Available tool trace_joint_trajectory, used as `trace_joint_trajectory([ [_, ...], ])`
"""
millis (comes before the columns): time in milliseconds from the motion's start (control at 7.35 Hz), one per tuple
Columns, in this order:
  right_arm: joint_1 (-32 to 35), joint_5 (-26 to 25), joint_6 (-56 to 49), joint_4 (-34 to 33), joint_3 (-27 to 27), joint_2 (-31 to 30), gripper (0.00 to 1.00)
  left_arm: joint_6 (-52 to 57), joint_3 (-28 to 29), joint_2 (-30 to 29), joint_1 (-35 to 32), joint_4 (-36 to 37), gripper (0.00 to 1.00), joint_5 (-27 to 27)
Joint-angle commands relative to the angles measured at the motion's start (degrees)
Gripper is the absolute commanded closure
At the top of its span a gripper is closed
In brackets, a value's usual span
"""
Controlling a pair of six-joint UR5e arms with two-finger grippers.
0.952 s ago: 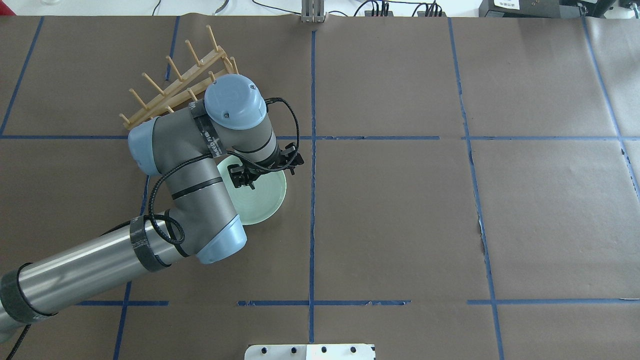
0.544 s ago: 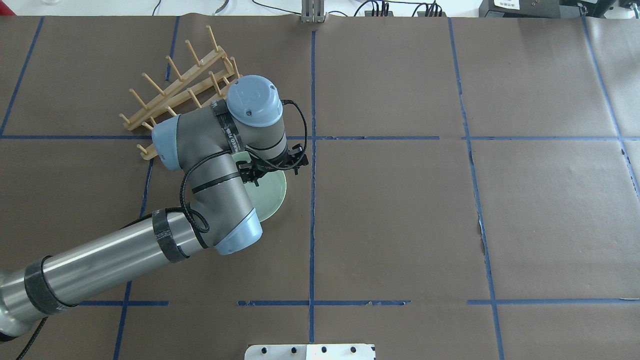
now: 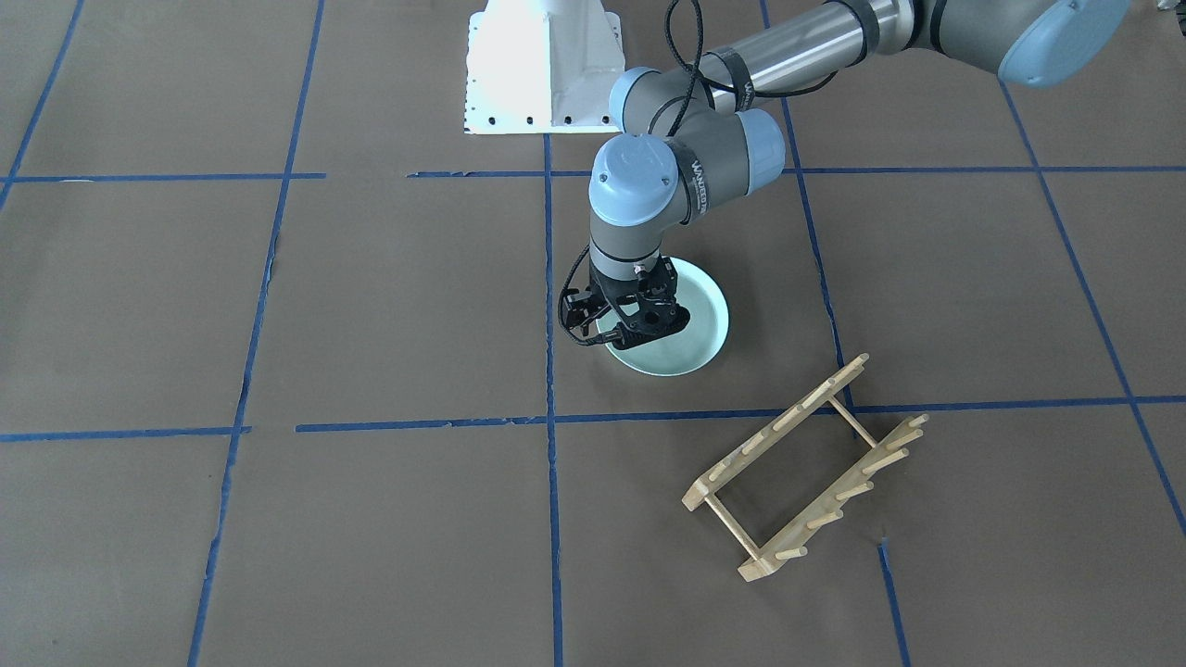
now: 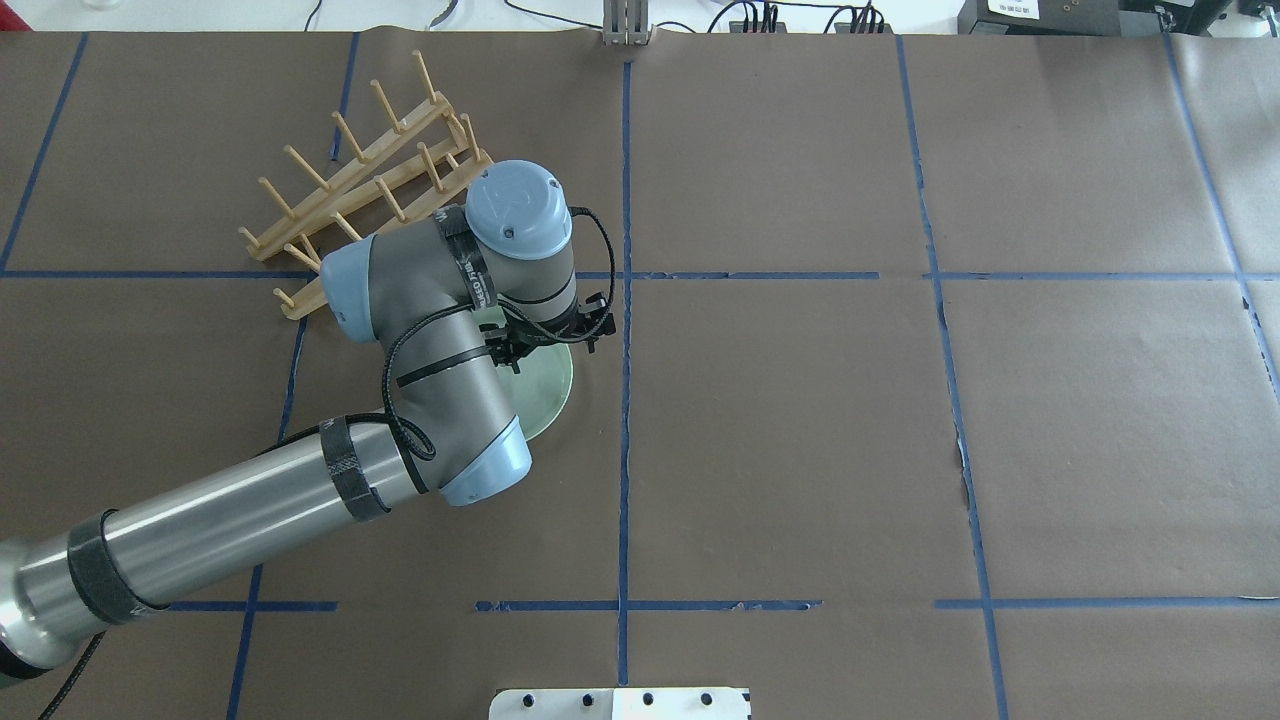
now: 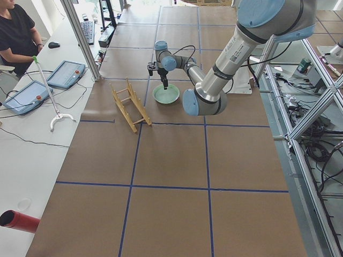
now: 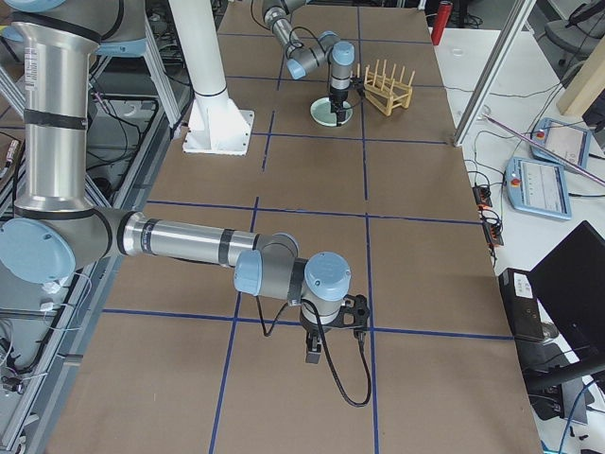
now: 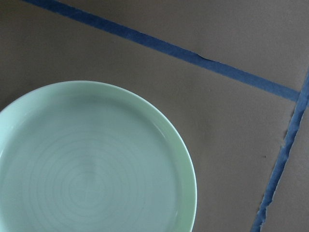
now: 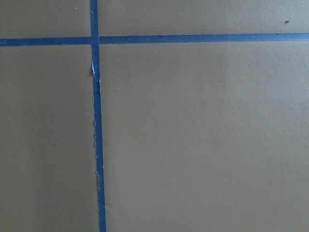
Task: Place plate on rack
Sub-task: 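Lower the left gripper and close it on the plate's edge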
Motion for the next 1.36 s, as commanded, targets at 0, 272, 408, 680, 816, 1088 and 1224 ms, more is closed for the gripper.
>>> trace_joint_trajectory([
  [0, 0.1, 0.0, 0.1, 0.0, 0.0, 0.0, 0.00, -0.1, 1.6, -1.1, 0.7, -0.6, 0.10, 1.2],
  [272, 0.0, 0.0, 0.1, 0.0, 0.0, 0.0, 0.00, -0.3, 1.7, -1.4, 0.8, -0.6, 0.53, 1.2],
  [408, 0.1, 0.0, 0.0, 0.0, 0.0, 0.0, 0.00, -0.3, 1.7, -1.3, 0.8, -0.6, 0.79, 1.2],
  [680, 0.1, 0.0, 0.0, 0.0, 0.0, 0.0, 0.00, -0.4, 1.9, -1.3, 1.1, -0.5, 1.00, 1.3],
  [816, 0.0, 0.0, 0.1, 0.0, 0.0, 0.0, 0.00, -0.6, 1.7, -1.4, 1.1, -0.3, 1.00, 1.3],
  [1088, 0.0, 0.0, 0.0, 0.0, 0.0, 0.0, 0.00, -0.5, -2.7, -1.6, 0.4, 5.0, 1.00, 1.3],
  [1224, 0.1, 0.0, 0.0, 0.0, 0.0, 0.0, 0.00, -0.5, -8.7, -1.6, -1.2, 9.5, 1.00, 1.1],
])
